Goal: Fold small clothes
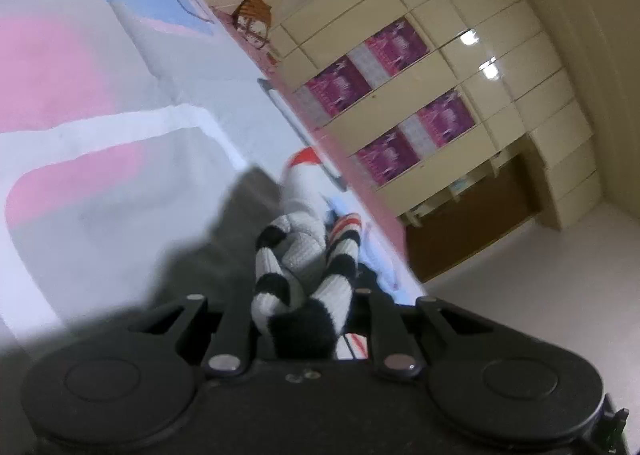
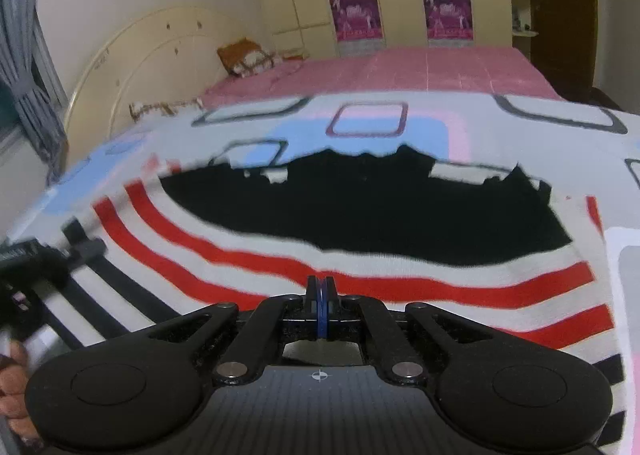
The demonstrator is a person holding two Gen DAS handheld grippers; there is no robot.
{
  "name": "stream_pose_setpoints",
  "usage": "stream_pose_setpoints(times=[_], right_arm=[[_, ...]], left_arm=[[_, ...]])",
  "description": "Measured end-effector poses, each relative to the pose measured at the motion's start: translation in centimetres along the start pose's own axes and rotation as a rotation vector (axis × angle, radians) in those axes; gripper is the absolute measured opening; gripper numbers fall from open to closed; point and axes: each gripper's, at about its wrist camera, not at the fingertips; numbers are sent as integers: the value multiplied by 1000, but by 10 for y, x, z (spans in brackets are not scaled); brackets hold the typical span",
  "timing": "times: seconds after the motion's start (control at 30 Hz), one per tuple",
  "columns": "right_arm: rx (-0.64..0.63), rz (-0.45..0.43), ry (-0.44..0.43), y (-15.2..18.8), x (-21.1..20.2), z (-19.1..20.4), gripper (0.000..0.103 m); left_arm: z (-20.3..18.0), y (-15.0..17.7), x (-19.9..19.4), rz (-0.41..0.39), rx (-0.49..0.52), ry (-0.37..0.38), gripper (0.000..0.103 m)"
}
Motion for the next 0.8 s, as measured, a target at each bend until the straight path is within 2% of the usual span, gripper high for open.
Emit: stream_pose_setpoints(times=[0.03, 0.07, 0.1, 0.33, 0.43, 0.5, 0.6, 0.7, 0.8], right_arm=[[-11, 53, 15, 5, 12, 0, 0], [-21, 55, 14, 10, 16, -1, 0], [-38, 46, 17, 12, 16, 0, 0], [-36, 30, 18, 18, 15, -2, 0], [22, 23, -18, 10, 6, -16, 0], [91, -68, -31, 1, -19, -34, 0], [167, -129, -15, -3, -52, -73, 0], [253, -150, 16, -6, -81, -122, 0], [344, -173, 43, -1, -108, -169, 0]], left_arm=[[7, 1, 6, 24, -15, -36, 17], [15, 1, 10, 47, -46, -60, 17], [22, 1, 10, 47, -80, -40, 17], [-8, 0, 0, 20, 13, 5, 17], [-44, 1, -2, 26, 85, 49, 17], [-73, 7, -1, 37, 134, 86, 17], [-123, 23, 5, 81, 223, 128, 17], [-177, 52, 19, 155, 325, 164, 17], [-223, 96, 42, 262, 444, 176, 17]])
Point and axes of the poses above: each gripper's, at about its wrist camera, not at the fingertips, and x roughly the way its jaws point, z to its left, y to its underside, and after that the axes turned 2 degrees about y, right-handed
